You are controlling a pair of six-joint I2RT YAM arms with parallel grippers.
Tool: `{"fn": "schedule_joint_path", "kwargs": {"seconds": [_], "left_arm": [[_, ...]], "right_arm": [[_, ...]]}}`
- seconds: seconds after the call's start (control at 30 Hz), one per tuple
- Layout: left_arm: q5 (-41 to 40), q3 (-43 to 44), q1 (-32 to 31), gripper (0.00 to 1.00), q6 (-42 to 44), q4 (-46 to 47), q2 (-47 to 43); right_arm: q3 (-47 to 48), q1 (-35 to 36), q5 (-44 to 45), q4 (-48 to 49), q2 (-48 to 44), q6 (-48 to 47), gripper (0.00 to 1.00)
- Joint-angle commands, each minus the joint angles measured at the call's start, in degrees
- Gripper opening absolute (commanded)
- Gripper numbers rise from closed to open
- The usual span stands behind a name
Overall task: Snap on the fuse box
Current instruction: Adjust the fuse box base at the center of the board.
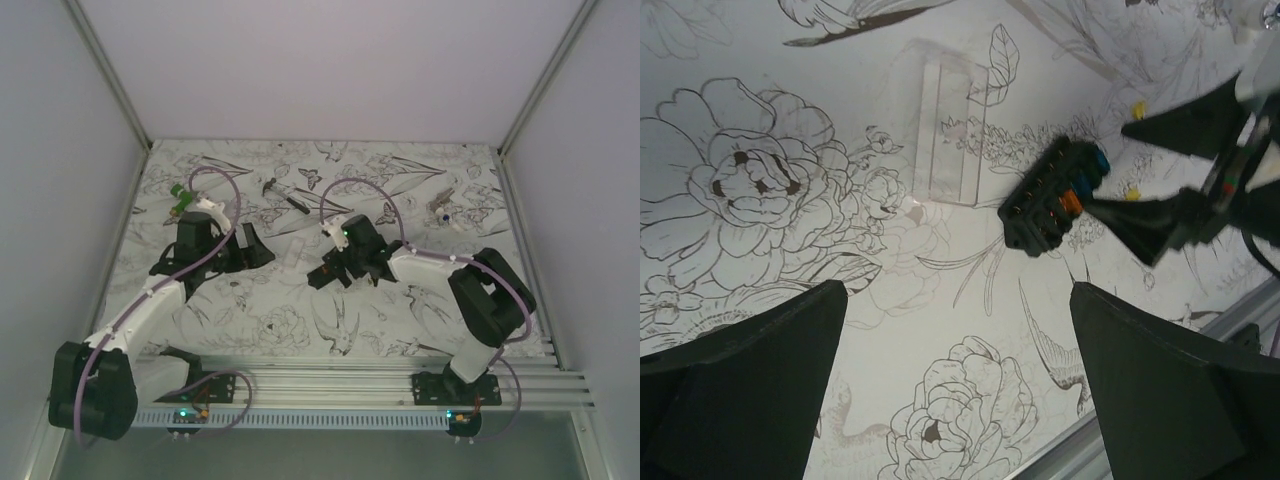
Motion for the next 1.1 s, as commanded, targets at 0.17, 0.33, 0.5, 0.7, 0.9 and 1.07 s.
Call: {"fn": "schedule_joint_path", "kwargs": {"seconds": [0.17, 0.33, 0.5, 0.7, 0.9, 1.07], "left_arm": [[5.98, 2.08, -1.86, 0.98, 1.81, -0.98, 4.04], [6.59, 2.66, -2.66, 0.97, 1.99, -0.95, 5.19], [6.52, 2.45, -2.94, 0.98, 1.82, -0.95, 5.27], [4.85, 1.52, -2.93, 0.97, 0.92, -0.95, 4.74], [5.06, 1.21, -3.46, 0.97, 0.53, -0.95, 4.34], [4.95, 1.02, -3.64, 0.97, 0.42, -0.95, 4.3]], "right_arm": [[10.37, -3.63, 3.02, 3.5, 8.11, -2.74, 0.86], [14.65, -3.6, 1.6, 3.68, 11.24, -1.76, 0.85], [13.11, -3.72, 2.25, 2.0, 6.3, 1.07, 0.85], [7.21, -5.1, 3.44, -4.62, -2.0, 7.89, 0.84], [4.17, -6.66, 0.34, -10.99, -5.59, 11.64, 0.8], [2.2, -7.27, -0.59, -14.03, -6.06, 14.74, 0.68]]}}
